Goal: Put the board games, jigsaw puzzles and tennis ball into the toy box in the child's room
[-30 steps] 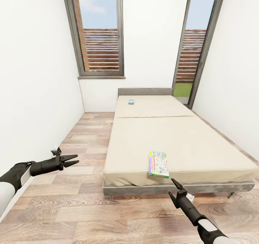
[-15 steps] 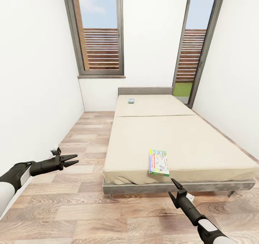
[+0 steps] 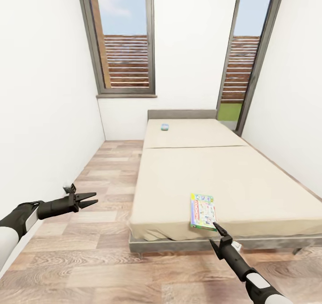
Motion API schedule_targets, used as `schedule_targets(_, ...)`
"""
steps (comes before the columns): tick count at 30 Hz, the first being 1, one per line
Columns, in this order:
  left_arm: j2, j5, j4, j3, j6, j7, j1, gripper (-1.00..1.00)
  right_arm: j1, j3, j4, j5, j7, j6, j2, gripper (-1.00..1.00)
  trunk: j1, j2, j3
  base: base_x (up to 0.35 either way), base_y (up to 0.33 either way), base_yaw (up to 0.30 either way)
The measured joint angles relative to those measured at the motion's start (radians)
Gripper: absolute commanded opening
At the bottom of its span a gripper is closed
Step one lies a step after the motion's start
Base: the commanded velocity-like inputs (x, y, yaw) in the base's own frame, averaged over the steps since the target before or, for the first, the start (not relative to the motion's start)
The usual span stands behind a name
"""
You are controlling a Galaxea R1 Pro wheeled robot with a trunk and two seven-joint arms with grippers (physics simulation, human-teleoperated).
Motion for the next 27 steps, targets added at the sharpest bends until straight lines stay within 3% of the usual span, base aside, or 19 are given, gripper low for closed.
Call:
schedule_targets(17, 0.000, 0.000, 0.000, 0.000, -0.001, 0.000, 0.000, 1.00, 0.000, 0.000, 0.000, 0.000, 0.000, -0.001, 0.000, 1.00, 0.000, 0.000, 0.000, 0.120, 0.018, 0.000)
schedule_targets(27, 0.000, 0.000, 0.000, -0.001, -0.002, 0.000, 0.000, 1.00, 0.000, 0.000, 0.000, 0.001, -0.001, 0.001, -0.001, 1.00, 0.001, 0.000, 0.000, 0.021, 0.000, 0.000)
